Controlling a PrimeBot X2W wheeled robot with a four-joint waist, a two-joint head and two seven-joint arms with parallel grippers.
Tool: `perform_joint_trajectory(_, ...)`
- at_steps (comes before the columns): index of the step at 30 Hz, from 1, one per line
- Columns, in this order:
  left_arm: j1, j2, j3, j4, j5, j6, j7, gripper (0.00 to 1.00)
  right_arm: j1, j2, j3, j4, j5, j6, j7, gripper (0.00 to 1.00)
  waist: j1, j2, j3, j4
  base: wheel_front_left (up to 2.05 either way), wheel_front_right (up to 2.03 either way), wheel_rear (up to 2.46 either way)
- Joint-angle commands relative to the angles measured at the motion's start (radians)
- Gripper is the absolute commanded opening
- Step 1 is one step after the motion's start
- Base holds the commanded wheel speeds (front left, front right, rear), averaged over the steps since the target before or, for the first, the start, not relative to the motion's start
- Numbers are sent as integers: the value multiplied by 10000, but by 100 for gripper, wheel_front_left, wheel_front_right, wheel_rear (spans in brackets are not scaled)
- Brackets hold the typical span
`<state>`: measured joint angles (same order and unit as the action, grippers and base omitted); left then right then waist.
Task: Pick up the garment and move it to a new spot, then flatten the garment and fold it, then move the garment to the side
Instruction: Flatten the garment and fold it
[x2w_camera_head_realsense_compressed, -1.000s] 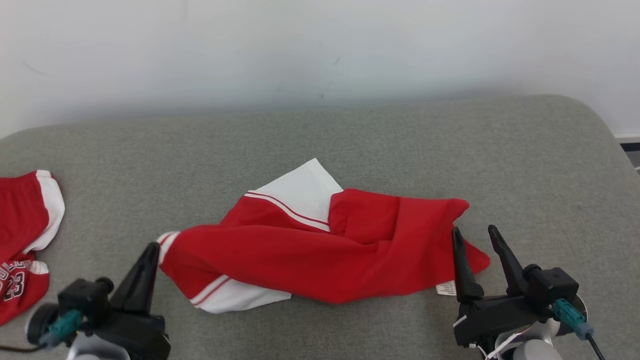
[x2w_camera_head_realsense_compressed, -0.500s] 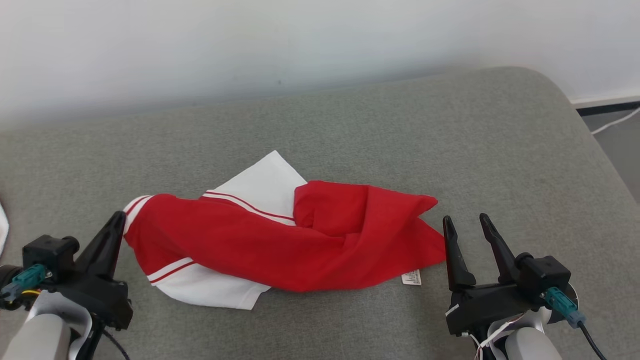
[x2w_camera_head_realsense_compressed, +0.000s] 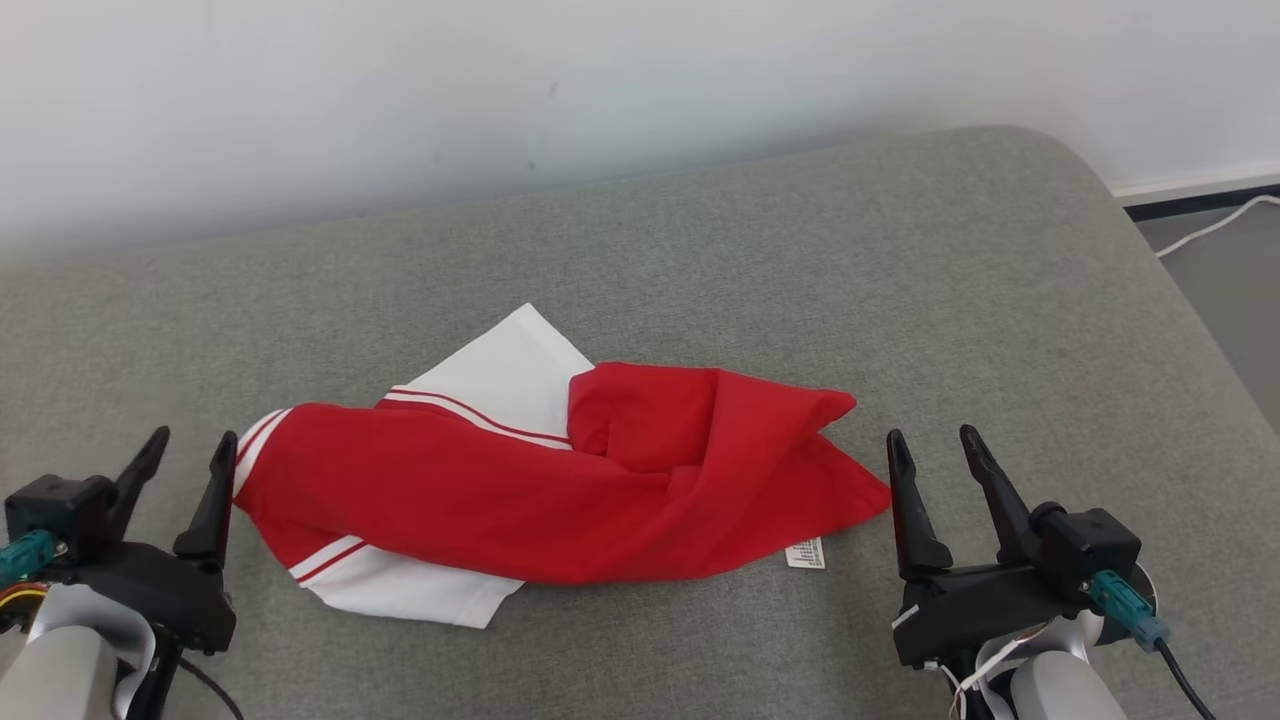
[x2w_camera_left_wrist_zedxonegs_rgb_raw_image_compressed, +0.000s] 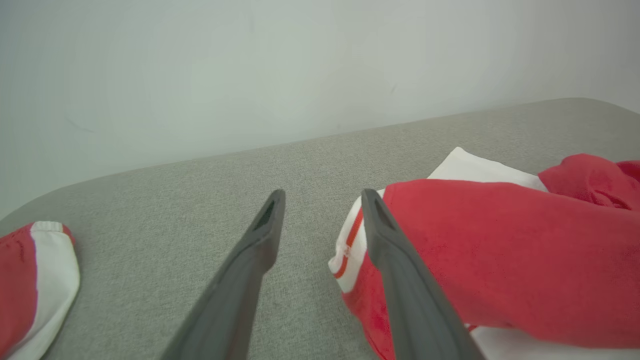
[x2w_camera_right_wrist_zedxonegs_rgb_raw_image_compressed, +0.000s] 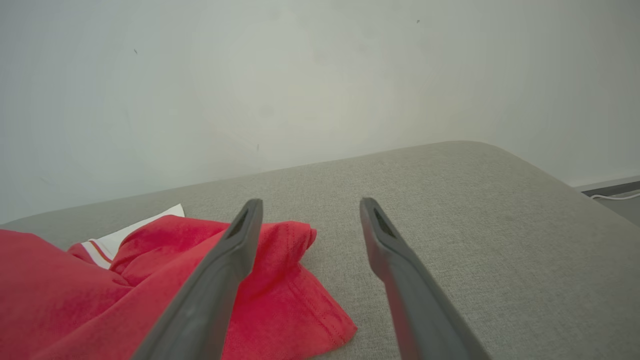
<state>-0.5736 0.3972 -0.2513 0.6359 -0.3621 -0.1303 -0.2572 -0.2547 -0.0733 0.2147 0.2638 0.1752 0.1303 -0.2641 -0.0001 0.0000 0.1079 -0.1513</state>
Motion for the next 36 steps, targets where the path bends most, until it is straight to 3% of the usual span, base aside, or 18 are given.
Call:
perform_joint_trajectory(1, 204, -35, 175, -105, -54, 46, -74, 100, 89, -35, -50, 15, 0, 8, -21, 100, 1, 0, -46, 125, 0, 0, 0)
perform_joint_trajectory(9, 1472, -568, 1348, -2206, 136, 398, -69, 100, 234, -36, -227, -75, -47, 8, -26, 100, 1, 0, -73, 657, 0, 0, 0)
perform_joint_trajectory(21, 3466, -1737, 1775, -4403, 839, 776, -72, 100, 429, -44, -530, -179, -153, 8, -26, 100, 1, 0, -169, 1139, 0, 0, 0)
perform_joint_trajectory(29, 4139, -2659, 1263, -4265, 884, 472, -72, 100, 393, -7, -587, -288, -174, 8, -26, 100, 1, 0, -51, 1259, 0, 0, 0)
perform_joint_trajectory(36, 4078, -2910, 825, -3491, 1117, 246, -73, 100, 293, -11, -521, -287, -126, 8, -26, 100, 1, 0, 30, 1126, 0, 0, 0)
